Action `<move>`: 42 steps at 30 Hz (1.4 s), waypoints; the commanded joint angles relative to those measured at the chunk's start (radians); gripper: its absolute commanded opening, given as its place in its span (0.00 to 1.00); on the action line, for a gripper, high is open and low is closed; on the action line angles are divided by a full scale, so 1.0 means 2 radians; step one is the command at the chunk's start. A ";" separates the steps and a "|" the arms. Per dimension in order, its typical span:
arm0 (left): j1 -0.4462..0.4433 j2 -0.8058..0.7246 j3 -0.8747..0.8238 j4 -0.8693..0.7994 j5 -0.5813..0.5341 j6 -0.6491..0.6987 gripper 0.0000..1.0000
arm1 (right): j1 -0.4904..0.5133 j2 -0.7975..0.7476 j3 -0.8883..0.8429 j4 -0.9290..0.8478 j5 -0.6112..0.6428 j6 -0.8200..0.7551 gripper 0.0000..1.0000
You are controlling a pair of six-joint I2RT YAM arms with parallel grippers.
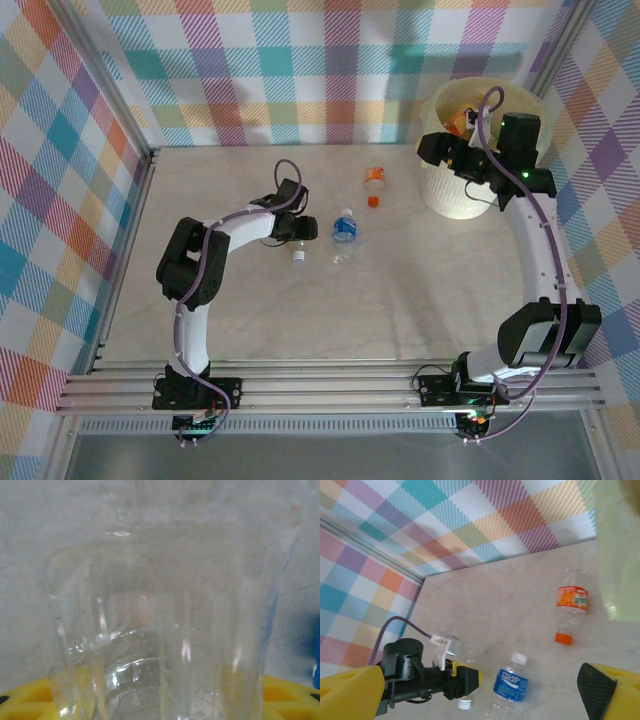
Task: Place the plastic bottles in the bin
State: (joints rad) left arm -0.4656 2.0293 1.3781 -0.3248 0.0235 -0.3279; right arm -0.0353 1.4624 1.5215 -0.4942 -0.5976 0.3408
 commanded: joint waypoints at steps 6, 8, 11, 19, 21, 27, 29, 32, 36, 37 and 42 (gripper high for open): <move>0.007 -0.067 -0.085 0.084 0.010 -0.002 0.43 | 0.026 -0.030 -0.044 0.059 -0.044 0.028 1.00; 0.008 -0.088 -0.105 0.108 0.019 -0.006 0.42 | 0.029 -0.036 -0.050 0.064 -0.044 0.026 1.00; 0.008 -0.115 -0.121 0.134 0.061 -0.005 0.41 | 0.034 -0.044 -0.055 0.064 -0.048 0.016 1.00; -0.011 -0.196 -0.139 0.198 0.160 -0.018 0.40 | 0.046 -0.062 -0.074 0.070 -0.065 -0.010 1.00; -0.017 -0.213 -0.139 0.208 0.172 -0.020 0.40 | 0.049 -0.063 -0.077 0.074 -0.065 -0.008 1.00; -0.032 -0.249 -0.143 0.264 0.224 -0.046 0.40 | 0.059 -0.064 -0.083 0.099 -0.091 0.011 1.00; -0.038 -0.255 -0.145 0.288 0.245 -0.054 0.40 | 0.068 -0.062 -0.086 0.112 -0.112 0.019 1.00; -0.046 -0.258 -0.145 0.326 0.280 -0.072 0.40 | 0.084 -0.061 -0.086 0.123 -0.118 0.022 1.00; -0.058 -0.258 -0.140 0.364 0.316 -0.085 0.40 | 0.102 -0.058 -0.090 0.170 -0.152 0.051 1.00; -0.063 -0.258 -0.138 0.374 0.327 -0.088 0.40 | 0.108 -0.056 -0.088 0.178 -0.164 0.053 1.00; -0.084 -0.256 -0.121 0.387 0.359 -0.078 0.41 | 0.137 -0.036 -0.051 0.111 -0.119 0.018 1.00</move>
State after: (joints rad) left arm -0.6102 1.5467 1.1027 0.3729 0.6624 -0.4835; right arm 0.2146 1.3666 1.3735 -0.2340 -0.8474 0.4103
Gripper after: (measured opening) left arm 0.574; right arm 0.996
